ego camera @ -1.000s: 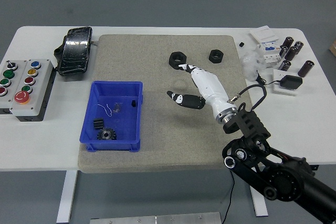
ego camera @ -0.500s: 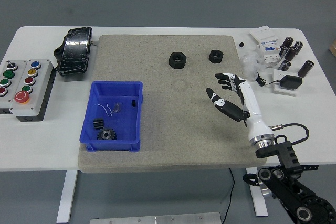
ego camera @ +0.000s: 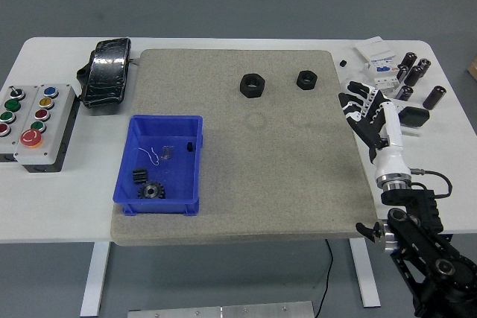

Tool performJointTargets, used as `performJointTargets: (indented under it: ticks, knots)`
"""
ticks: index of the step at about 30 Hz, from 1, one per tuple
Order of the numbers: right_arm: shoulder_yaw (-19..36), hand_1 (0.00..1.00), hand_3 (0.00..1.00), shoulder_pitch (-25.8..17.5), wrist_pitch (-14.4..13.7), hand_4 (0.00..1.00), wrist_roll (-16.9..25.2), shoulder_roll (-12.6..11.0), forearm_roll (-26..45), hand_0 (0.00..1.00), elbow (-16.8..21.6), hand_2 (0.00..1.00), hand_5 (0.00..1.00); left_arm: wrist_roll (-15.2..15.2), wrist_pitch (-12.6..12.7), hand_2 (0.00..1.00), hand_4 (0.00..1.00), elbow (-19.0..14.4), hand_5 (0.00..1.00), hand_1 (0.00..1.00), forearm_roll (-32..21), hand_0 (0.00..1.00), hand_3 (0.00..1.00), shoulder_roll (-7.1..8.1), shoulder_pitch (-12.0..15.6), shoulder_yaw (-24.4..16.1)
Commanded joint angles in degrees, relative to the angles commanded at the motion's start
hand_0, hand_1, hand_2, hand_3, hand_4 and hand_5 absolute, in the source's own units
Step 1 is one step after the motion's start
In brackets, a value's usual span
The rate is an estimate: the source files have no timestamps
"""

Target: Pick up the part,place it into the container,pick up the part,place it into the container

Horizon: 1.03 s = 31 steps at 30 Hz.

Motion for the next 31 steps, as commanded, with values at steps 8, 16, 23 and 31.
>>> performJointTargets:
  ticks: [8, 16, 23, 31]
  knots:
    - [0.6, 0.697, 0.676, -0.88, 1.12, 0.848, 1.15, 0.71, 2.77, 0.681, -0.68, 0.717, 0.413, -0.16, 0.21, 0.556, 0.662, 0.0, 0.302, 0.611, 0.0, 0.663, 0.608, -0.06, 1.34, 0.18]
    - [0.12, 0.695, 0.674, -2.37, 1.03, 0.852, 1.88, 0.44, 3.66, 0.678, 0.18, 0.71, 0.419, -0.55, 0.03, 0.555, 0.663, 0.0, 0.303, 0.611, -1.22, 0.663, 0.609, -0.58, 0.92, 2.01]
    - [0.16, 0.686, 0.675, -3.62, 0.83, 0.839, 2.06, 0.05, 3.96, 0.676, 0.85, 0.708, 0.433, -1.17, -0.06, 0.554, 0.663, 0.0, 0.303, 0.611, -2.37, 0.663, 0.609, -0.5, 0.15, 3.3]
    - [2.45, 0.675, 0.675, -3.66, 0.11, 0.842, 1.98, -0.09, 3.1, 0.664, 2.18, 0.705, 0.438, -1.76, -0.2, 0.554, 0.663, 0.0, 0.304, 0.611, -2.49, 0.663, 0.609, -0.08, -1.38, 3.96]
